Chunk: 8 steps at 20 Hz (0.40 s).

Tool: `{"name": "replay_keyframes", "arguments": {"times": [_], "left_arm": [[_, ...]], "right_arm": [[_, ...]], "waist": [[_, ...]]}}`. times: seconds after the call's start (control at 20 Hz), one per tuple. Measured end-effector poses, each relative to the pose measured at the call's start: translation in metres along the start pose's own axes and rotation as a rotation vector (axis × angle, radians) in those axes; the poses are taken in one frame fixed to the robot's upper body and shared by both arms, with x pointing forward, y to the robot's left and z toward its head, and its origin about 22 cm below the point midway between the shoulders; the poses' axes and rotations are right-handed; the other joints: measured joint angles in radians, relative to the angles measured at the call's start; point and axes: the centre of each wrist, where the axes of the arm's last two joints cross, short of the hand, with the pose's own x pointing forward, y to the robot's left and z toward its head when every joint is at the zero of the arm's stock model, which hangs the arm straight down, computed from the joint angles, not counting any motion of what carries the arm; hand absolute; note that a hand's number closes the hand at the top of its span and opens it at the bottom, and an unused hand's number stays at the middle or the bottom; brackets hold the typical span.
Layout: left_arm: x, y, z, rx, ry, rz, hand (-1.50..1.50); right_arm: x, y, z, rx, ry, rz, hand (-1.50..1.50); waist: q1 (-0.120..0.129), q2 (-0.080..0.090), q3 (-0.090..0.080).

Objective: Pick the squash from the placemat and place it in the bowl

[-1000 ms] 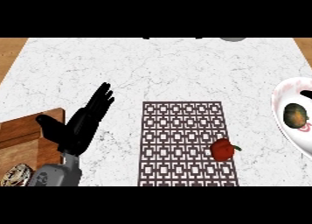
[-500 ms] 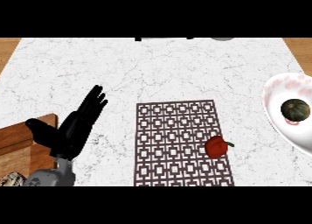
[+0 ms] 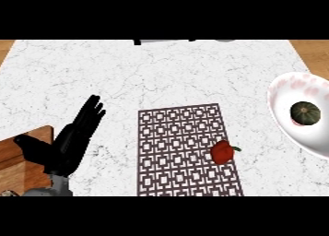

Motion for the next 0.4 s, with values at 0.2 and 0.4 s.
{"name": "replay_keyframes", "arguments": {"times": [0.2, 0.4], "left_arm": [[0.001, 0.002, 0.0, 0.007, -0.002, 0.0, 0.0], [-0.002, 0.002, 0.001, 0.01, 0.003, -0.003, 0.0]], "right_arm": [[0.031, -0.014, 0.074, -0.036, 0.094, 0.056, 1.5], [0.062, -0.016, 0.129, -0.046, 0.214, 0.124, 1.5]], "waist": [[-0.004, 0.001, 0.001], [-0.005, -0.002, 0.003]]}}
